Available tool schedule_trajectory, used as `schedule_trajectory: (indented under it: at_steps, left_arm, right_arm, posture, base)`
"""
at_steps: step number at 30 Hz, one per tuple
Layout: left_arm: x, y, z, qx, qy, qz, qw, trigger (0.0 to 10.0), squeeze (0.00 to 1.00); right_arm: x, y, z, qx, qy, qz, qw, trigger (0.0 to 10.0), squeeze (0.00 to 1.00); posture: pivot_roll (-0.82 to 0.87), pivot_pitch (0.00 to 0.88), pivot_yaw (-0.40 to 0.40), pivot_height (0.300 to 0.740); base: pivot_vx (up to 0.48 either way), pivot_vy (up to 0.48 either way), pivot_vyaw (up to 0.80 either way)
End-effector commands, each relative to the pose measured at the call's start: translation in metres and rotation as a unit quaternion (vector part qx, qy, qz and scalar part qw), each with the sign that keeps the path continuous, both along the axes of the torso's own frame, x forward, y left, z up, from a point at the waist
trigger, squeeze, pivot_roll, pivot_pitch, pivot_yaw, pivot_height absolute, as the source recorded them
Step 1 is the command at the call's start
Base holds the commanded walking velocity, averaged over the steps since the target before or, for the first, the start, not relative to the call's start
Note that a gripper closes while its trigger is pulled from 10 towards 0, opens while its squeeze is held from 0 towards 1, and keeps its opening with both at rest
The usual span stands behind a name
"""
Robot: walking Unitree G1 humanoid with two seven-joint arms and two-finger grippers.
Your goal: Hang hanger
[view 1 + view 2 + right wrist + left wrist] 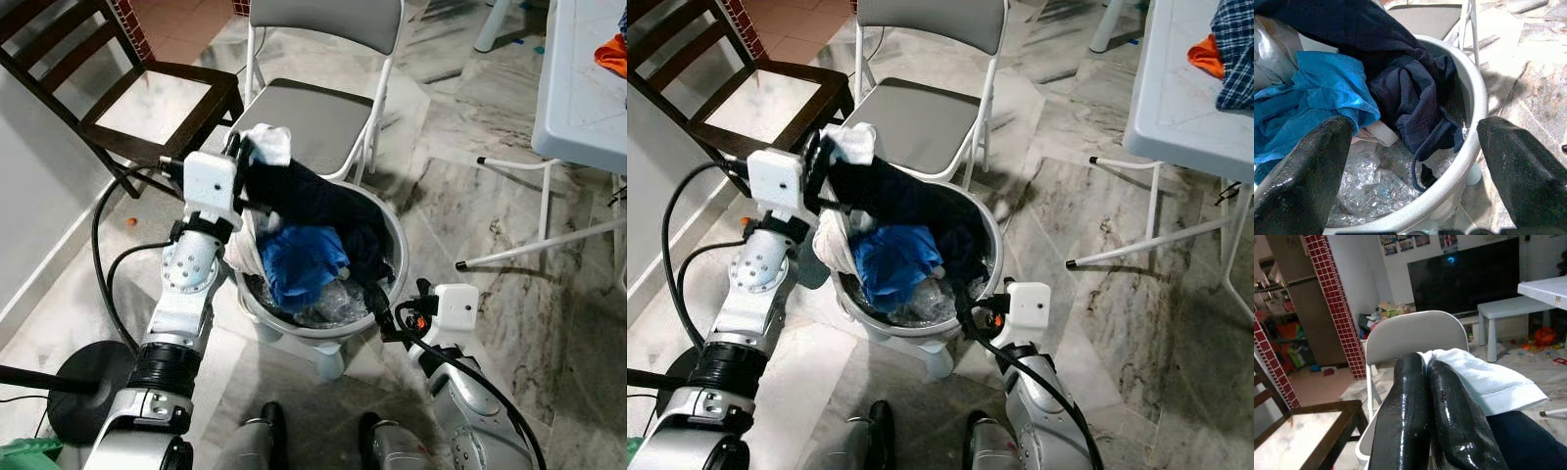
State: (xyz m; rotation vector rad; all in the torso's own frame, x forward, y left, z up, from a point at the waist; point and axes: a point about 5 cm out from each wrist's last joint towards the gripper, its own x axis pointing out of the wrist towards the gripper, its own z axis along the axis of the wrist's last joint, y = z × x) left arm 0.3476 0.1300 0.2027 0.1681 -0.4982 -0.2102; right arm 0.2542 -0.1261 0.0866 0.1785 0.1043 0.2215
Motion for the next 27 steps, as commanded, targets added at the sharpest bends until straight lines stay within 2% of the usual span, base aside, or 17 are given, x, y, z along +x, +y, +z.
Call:
schedule_trajectory:
  at_steps: [1,3,6,9,10,11,12,16,19,21,22,24,25,26,27]
  left_arm:
    - [-0.003,0.002,0.003,0.007,-0.013,-0.004,1.000,0.0,0.00]
    - [-0.005,-0.006,0.000,0.007,-0.008,-0.026,1.000,0.0,0.00]
    - [-0.011,-0.024,-0.006,0.005,0.007,-0.087,0.996,0.0,0.00]
    - [-0.023,-0.049,-0.016,0.021,0.027,-0.175,0.984,0.0,0.00]
    - [-0.023,-0.049,-0.016,0.021,0.027,-0.175,0.984,0.0,0.00]
    - [-0.030,-0.060,-0.029,0.031,0.056,-0.222,0.973,0.0,0.00]
    - [-0.030,-0.060,-0.029,0.031,0.056,-0.222,0.973,0.0,0.00]
    - [-0.039,-0.072,-0.057,0.045,0.130,-0.286,0.948,0.0,0.00]
    - [-0.040,-0.071,-0.065,0.054,0.148,-0.287,0.945,0.0,0.00]
    - [-0.040,-0.064,-0.083,0.087,0.188,-0.267,0.941,0.0,0.00]
    - [-0.041,-0.062,-0.089,0.098,0.200,-0.260,0.940,3.7,0.00]
    - [-0.042,-0.054,-0.103,0.120,0.234,-0.243,0.934,10.0,0.00]
    - [-0.044,-0.048,-0.111,0.129,0.254,-0.236,0.929,10.0,0.21]
    - [-0.046,-0.044,-0.116,0.134,0.267,-0.234,0.925,10.0,0.21]
    - [-0.050,-0.040,-0.119,0.159,0.262,-0.234,0.923,10.0,1.00]
  right_arm:
    - [-0.003,0.002,-0.004,0.000,0.009,0.002,1.000,10.0,0.00]
    - [-0.003,0.001,-0.005,0.001,0.009,0.000,1.000,10.0,0.00]
    - [-0.003,0.001,-0.005,0.001,0.009,-0.003,1.000,10.0,0.00]
    - [-0.002,0.001,-0.006,0.000,0.008,-0.004,1.000,10.0,0.00]
    - [-0.002,0.001,-0.006,0.000,0.008,-0.004,1.000,10.0,0.00]
    - [-0.001,0.001,-0.005,-0.001,0.008,-0.004,1.000,10.0,0.00]
    - [-0.001,0.001,-0.005,-0.001,0.008,-0.004,1.000,10.0,0.00]
    - [0.000,0.002,-0.005,-0.002,0.006,0.000,1.000,10.0,0.00]
    - [0.000,0.002,-0.005,-0.002,0.006,0.001,1.000,10.0,0.00]
    - [0.000,0.002,-0.006,-0.003,0.007,0.002,1.000,10.0,0.00]
    - [0.000,0.002,-0.006,-0.003,0.007,0.002,1.000,10.0,0.00]
    - [0.000,0.002,-0.006,-0.003,0.007,0.002,1.000,10.0,0.00]
    - [-0.001,0.002,-0.006,-0.003,0.008,0.002,1.000,10.0,0.00]
    - [-0.001,0.002,-0.006,-0.003,0.008,0.003,1.000,10.0,0.00]
    - [0.000,0.002,-0.006,-0.003,0.008,0.003,1.000,10.0,0.00]
  posture:
    - [-0.11,0.270,0.079,0.740]
    - [-0.11,0.268,0.082,0.740]
    - [-0.11,0.266,0.083,0.740]
    - [-0.11,0.265,0.083,0.740]
    - [-0.11,0.265,0.083,0.740]
    - [-0.11,0.262,0.083,0.740]
    - [-0.11,0.262,0.083,0.740]
    - [-0.11,0.259,0.078,0.740]
    - [-0.11,0.259,0.078,0.740]
    - [-0.11,0.260,0.076,0.740]
    - [-0.11,0.260,0.076,0.740]
    - [-0.11,0.260,0.075,0.740]
    - [-0.11,0.260,0.075,0.740]
    - [-0.11,0.259,0.075,0.740]
    - [-0.11,0.259,0.075,0.740]
  base:
    - [0.000,0.000,0.00]
    - [0.000,0.000,0.00]
    - [0.000,0.000,0.00]
    - [0.000,0.000,0.00]
    - [0.000,0.000,0.00]
    - [0.000,0.000,0.00]
    - [0.000,0.000,0.00]
    - [0.000,0.000,0.00]
    - [0.000,0.000,0.00]
    - [0.000,0.000,0.00]
    - [0.000,0.000,0.00]
    - [0.000,0.000,0.00]
    - [0.000,0.000,0.00]
    - [0.000,0.000,0.00]
    - [0.000,0.000,0.00]
